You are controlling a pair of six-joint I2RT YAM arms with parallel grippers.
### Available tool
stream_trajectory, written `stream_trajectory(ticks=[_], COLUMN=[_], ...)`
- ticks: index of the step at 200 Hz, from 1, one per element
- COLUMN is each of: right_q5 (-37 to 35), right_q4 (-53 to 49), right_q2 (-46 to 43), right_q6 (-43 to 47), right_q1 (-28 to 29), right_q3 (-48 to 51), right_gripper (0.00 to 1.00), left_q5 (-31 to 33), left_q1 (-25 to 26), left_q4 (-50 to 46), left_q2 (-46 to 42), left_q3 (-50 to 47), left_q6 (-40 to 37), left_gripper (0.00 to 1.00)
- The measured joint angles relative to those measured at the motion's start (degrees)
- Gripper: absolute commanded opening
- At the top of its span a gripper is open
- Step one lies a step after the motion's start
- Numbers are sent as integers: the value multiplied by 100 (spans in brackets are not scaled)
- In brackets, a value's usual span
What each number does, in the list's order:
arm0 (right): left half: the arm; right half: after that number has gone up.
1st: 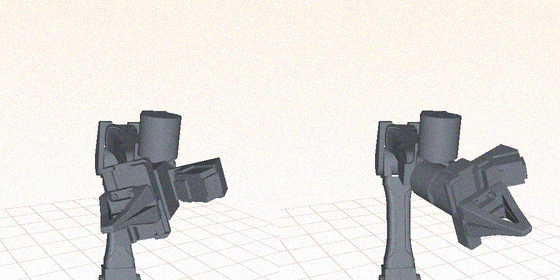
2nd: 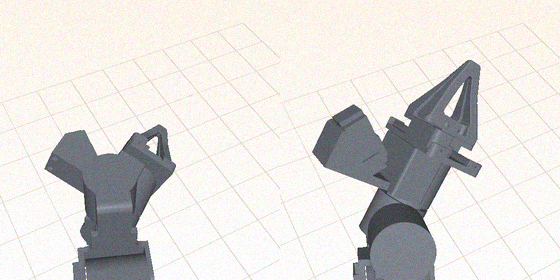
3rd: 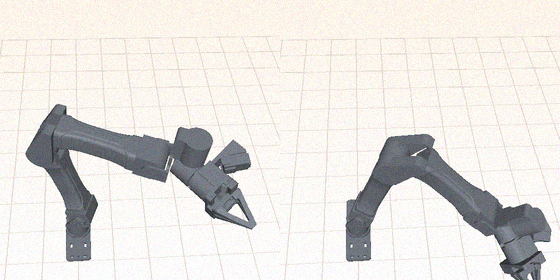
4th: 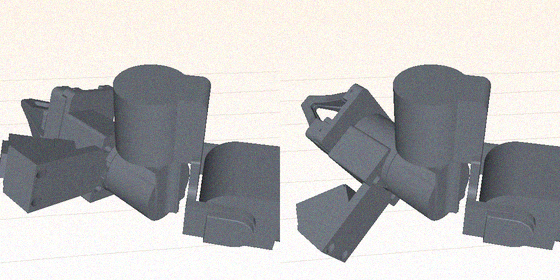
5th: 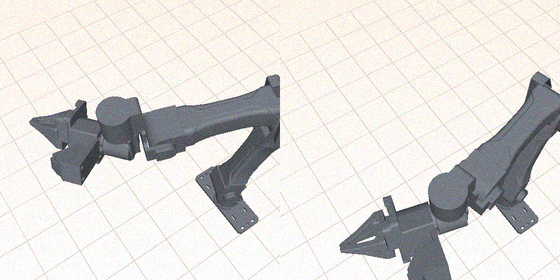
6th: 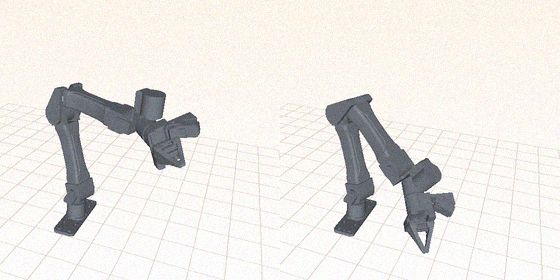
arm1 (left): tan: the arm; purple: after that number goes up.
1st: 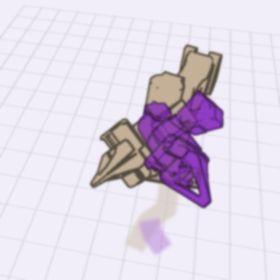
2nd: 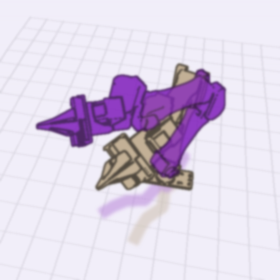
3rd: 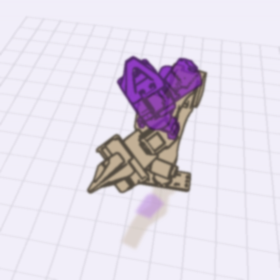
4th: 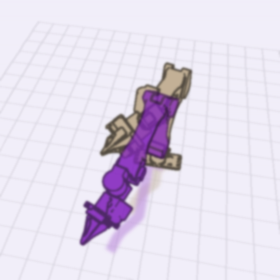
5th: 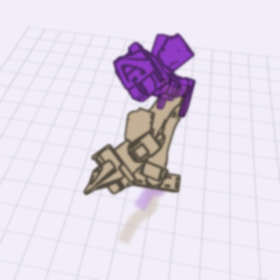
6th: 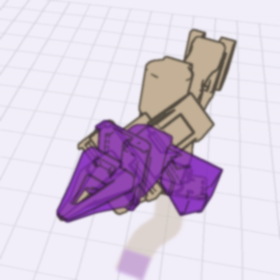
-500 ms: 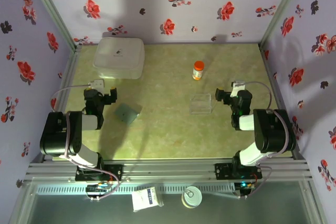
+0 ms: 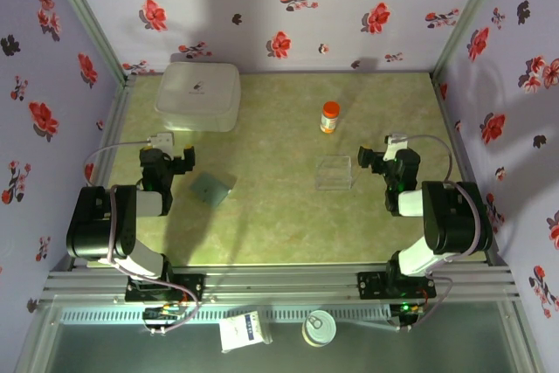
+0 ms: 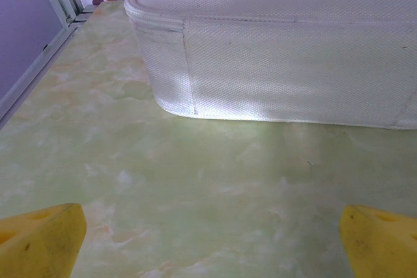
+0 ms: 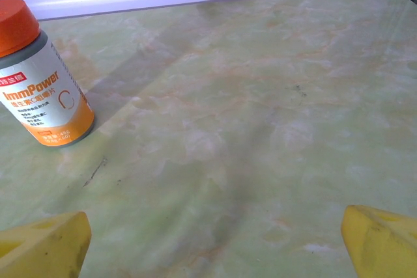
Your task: Take the credit cards out of the card holder
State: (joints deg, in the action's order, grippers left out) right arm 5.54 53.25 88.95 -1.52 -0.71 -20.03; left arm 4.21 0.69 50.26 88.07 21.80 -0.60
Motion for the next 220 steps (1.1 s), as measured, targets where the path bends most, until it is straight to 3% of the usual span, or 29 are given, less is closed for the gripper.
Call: stream_trajectory(ticks=[127, 220], right_q5=[28, -450], right_q4=[0, -236], right_q2=[0, 0], right_q6=[-11, -210], right_q1=[-7, -15], right_q3=[0, -125], right_gripper=[99, 99], left_q5=[2, 4], left_q1=[0, -28], left_q4=[-13, -15], left_q2=[0, 0], left_q3=[2, 2], left_q6=[2, 20], left_gripper=[100, 100])
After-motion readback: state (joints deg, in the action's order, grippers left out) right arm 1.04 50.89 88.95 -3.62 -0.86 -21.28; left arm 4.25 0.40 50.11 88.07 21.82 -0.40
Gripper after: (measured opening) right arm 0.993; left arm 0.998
